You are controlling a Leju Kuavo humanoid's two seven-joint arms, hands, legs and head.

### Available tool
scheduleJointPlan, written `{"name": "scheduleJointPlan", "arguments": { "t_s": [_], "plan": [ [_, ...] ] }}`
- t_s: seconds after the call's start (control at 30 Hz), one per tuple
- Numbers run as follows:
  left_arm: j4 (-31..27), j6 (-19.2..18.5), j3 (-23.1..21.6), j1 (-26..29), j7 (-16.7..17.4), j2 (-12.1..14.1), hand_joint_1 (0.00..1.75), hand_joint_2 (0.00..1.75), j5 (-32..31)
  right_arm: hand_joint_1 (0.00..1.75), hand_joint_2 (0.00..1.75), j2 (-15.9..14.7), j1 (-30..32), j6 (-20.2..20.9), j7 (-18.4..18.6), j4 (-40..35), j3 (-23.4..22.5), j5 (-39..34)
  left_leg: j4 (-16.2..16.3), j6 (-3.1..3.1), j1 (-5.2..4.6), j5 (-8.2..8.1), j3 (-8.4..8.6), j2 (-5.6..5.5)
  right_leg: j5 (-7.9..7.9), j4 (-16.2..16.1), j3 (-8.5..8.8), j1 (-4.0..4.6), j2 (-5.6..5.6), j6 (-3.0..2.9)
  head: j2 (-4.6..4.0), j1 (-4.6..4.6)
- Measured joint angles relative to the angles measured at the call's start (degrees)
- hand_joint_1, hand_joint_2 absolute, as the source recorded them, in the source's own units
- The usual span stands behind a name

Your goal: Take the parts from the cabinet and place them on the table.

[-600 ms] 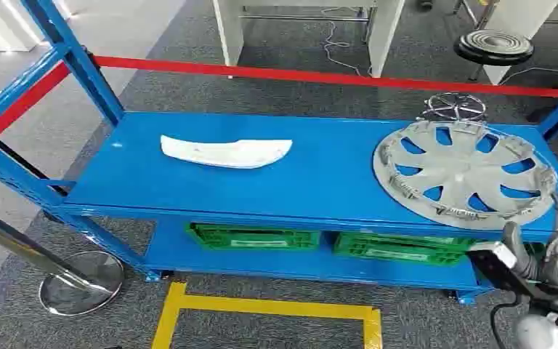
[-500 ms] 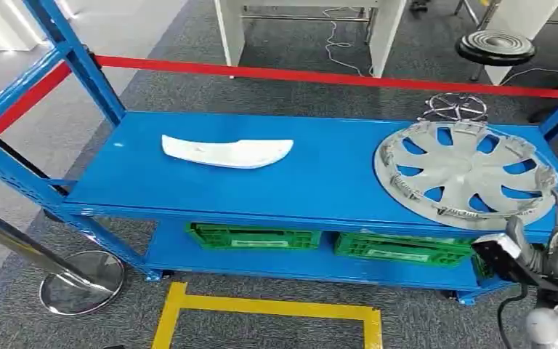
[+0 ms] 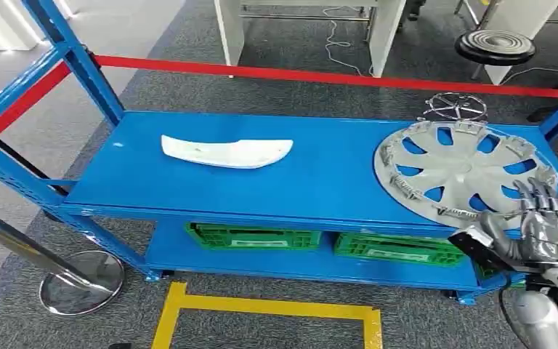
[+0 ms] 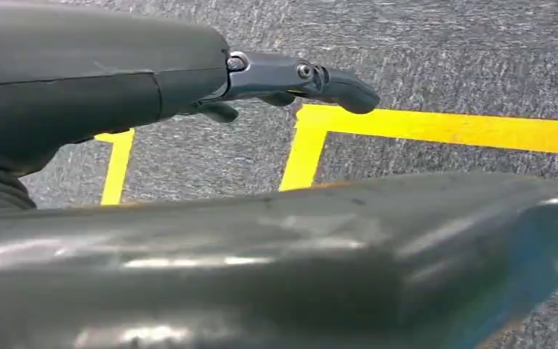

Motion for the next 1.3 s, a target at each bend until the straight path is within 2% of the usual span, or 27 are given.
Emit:
{"name": "scheduleJointPlan", "arguments": {
  "t_s": [0.03,0.33,0.6,0.73,1.0,1.3],
  "plan": [
    [0.0,0.0,-0.1,0.0,0.0,0.0,0.00,0.00,-0.1,0.00,1.75,0.0,-0.3,0.2,0.0,0.3,0.4,0.2,0.0,0.00,0.00,0.00,0.00,0.00,0.00,0.0,0.00,0.00,0.00,0.00,0.00,0.00],
    [0.0,-0.1,-0.6,0.0,0.4,0.0,0.00,0.00,-1.1,0.00,1.75,-0.5,-2.4,3.6,0.1,1.9,8.6,2.3,0.0,0.00,0.00,0.00,0.00,-0.01,0.00,0.0,-0.01,0.00,-0.02,0.00,0.00,0.00],
    [0.1,-0.5,-0.6,-0.1,0.3,0.0,0.00,0.00,-1.6,0.00,1.75,-3.1,-3.2,9.9,0.5,2.3,14.0,-1.5,0.0,0.00,-0.01,0.00,-0.02,-0.01,0.00,0.0,-0.02,-0.01,-0.02,0.00,0.00,0.00],
    [0.1,-0.5,-0.6,-0.1,0.1,0.0,0.00,0.00,-1.7,0.00,1.75,-5.0,-3.3,12.9,0.5,2.8,15.3,-3.5,0.1,0.01,-0.01,0.00,-0.04,-0.01,0.00,0.0,-0.02,-0.02,-0.02,0.01,0.00,0.00],
    [0.1,-0.5,-0.6,0.0,0.3,0.0,0.00,0.00,-1.9,0.00,1.75,-7.6,-3.9,15.9,1.2,3.4,16.9,-5.6,0.1,0.01,-0.01,0.00,-0.04,-0.01,0.00,0.0,-0.04,-0.02,-0.02,0.01,-0.02,0.00],
    [0.1,-0.2,-0.6,0.0,0.6,-0.3,0.00,0.00,-2.4,0.00,1.75,-11.1,-4.3,17.2,1.7,3.5,16.3,-7.9,0.1,0.05,-0.02,-0.03,-0.07,-0.01,0.00,0.0,-0.05,-0.03,-0.03,0.01,-0.02,0.00]
  ]
}}
